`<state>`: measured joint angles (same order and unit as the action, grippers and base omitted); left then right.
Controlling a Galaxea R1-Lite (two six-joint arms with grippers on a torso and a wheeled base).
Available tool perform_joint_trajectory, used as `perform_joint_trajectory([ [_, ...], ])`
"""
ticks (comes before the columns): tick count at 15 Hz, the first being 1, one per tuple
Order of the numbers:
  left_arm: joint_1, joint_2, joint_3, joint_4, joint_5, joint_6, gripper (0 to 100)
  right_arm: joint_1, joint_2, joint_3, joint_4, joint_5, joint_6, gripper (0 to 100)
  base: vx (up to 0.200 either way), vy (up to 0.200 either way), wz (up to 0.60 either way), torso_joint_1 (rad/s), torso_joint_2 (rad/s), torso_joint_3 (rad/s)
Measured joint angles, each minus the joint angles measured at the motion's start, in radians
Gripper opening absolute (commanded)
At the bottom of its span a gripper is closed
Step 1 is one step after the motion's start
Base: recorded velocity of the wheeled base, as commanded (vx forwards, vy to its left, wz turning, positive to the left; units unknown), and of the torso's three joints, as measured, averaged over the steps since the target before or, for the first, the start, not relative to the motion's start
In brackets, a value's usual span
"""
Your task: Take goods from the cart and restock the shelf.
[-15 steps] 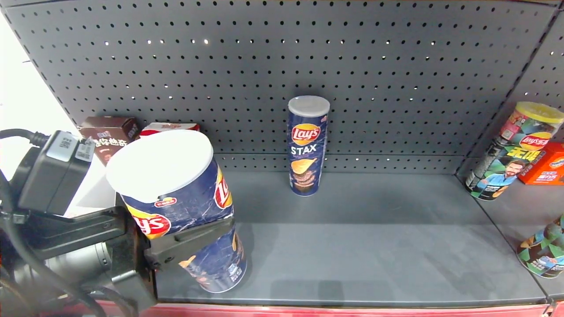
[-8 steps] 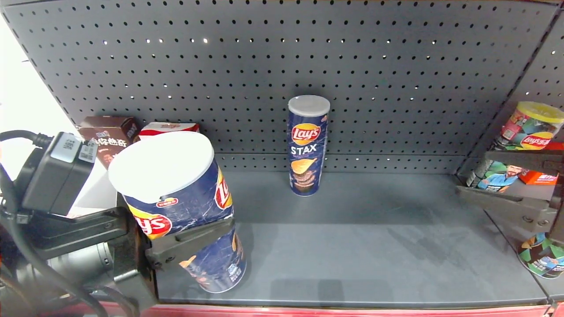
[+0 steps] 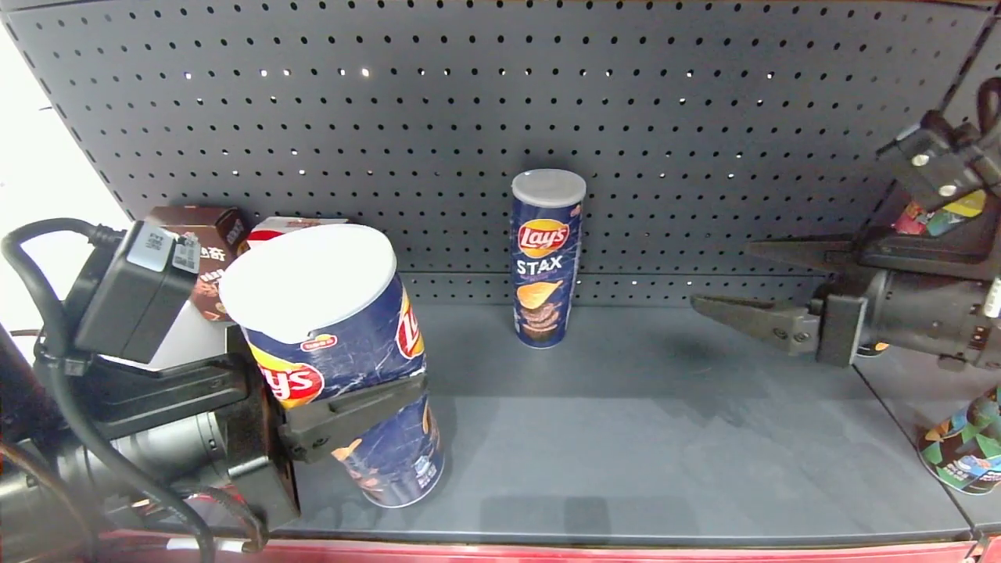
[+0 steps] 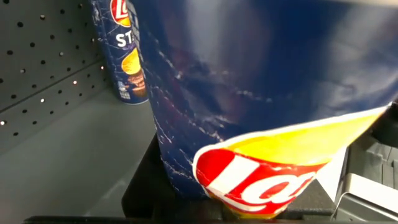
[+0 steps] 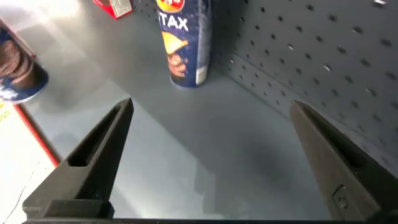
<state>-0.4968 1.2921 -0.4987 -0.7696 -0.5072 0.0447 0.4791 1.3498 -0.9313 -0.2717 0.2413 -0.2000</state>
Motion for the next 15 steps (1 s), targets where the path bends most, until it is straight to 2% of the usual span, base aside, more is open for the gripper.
perform_joint_trajectory([
  [2,0.004,0.008,-0.001,0.001,0.002,-0.001,0,-0.02,0.082,-0.048,-0.056,0.061,0.001,100,0.0,0.0,0.0,0.0,0.0,0.0],
  [3,0.006,0.01,0.001,0.001,0.003,-0.002,0,-0.043,0.129,-0.079,-0.104,0.13,0.0,100,0.0,0.0,0.0,0.0,0.0,0.0],
  [5,0.009,0.011,0.001,0.0,0.004,-0.018,0,-0.096,0.216,-0.155,-0.174,0.34,-0.004,100,0.0,0.0,0.0,0.0,0.0,0.0],
  [9,0.009,0.013,-0.003,0.0,0.004,-0.023,0,-0.16,0.39,-0.302,-0.287,0.582,-0.047,100,0.0,0.0,0.0,0.0,0.0,0.0],
  [11,0.009,0.013,-0.003,0.0,0.004,-0.023,0,-0.163,0.461,-0.358,-0.301,0.63,-0.052,100,0.0,0.0,0.0,0.0,0.0,0.0],
  [15,0.009,0.016,-0.002,-0.006,0.004,-0.023,0,-0.122,0.545,-0.399,-0.3,0.622,-0.051,100,0.0,0.0,0.0,0.0,0.0,0.0],
])
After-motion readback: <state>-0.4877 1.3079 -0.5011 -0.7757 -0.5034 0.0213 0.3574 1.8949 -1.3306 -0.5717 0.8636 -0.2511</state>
